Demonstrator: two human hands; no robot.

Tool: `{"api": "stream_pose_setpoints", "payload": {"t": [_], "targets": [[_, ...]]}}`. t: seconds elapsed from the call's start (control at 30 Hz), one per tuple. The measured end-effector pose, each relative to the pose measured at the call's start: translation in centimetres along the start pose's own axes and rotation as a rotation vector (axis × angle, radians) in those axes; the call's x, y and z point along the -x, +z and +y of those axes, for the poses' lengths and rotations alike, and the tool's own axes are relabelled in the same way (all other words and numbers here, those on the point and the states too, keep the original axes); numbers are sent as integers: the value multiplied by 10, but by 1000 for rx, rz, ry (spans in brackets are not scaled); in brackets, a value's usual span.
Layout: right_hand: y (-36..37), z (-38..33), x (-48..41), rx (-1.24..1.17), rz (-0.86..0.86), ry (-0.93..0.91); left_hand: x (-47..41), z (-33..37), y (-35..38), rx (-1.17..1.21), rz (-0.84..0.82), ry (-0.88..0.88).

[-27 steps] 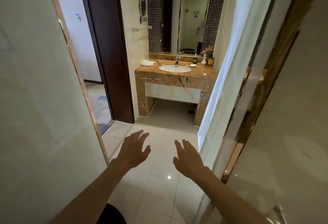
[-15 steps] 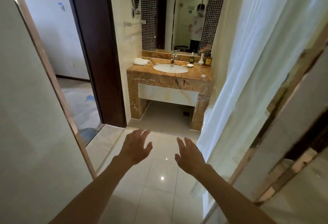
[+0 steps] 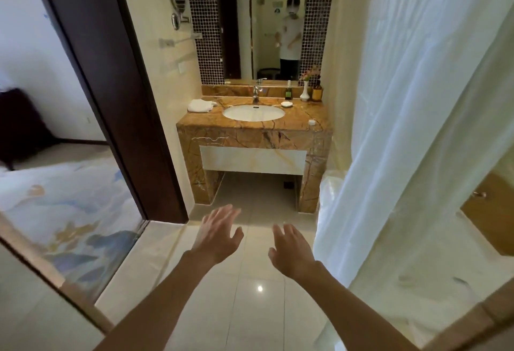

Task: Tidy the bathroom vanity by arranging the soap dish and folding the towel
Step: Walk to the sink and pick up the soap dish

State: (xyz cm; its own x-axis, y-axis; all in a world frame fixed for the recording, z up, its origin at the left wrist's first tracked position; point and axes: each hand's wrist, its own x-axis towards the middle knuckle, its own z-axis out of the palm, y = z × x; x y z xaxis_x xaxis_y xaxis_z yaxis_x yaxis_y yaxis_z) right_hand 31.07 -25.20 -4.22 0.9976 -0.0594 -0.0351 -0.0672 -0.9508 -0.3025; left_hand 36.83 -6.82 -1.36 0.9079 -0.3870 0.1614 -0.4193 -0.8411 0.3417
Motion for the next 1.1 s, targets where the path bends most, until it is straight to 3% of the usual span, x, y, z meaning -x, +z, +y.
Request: {"api": "stream_pose_setpoints", "payload": {"t": [0.43, 0.77, 1.1], "targets": [[-19, 8, -173, 8, 26, -4, -164, -53, 8, -28, -46, -50], [-12, -6, -331, 9, -9, 9, -309, -135, 15, 29, -45, -45], [-33, 3, -475, 85, 65, 63, -460, -171, 31, 58, -55, -4]]}}
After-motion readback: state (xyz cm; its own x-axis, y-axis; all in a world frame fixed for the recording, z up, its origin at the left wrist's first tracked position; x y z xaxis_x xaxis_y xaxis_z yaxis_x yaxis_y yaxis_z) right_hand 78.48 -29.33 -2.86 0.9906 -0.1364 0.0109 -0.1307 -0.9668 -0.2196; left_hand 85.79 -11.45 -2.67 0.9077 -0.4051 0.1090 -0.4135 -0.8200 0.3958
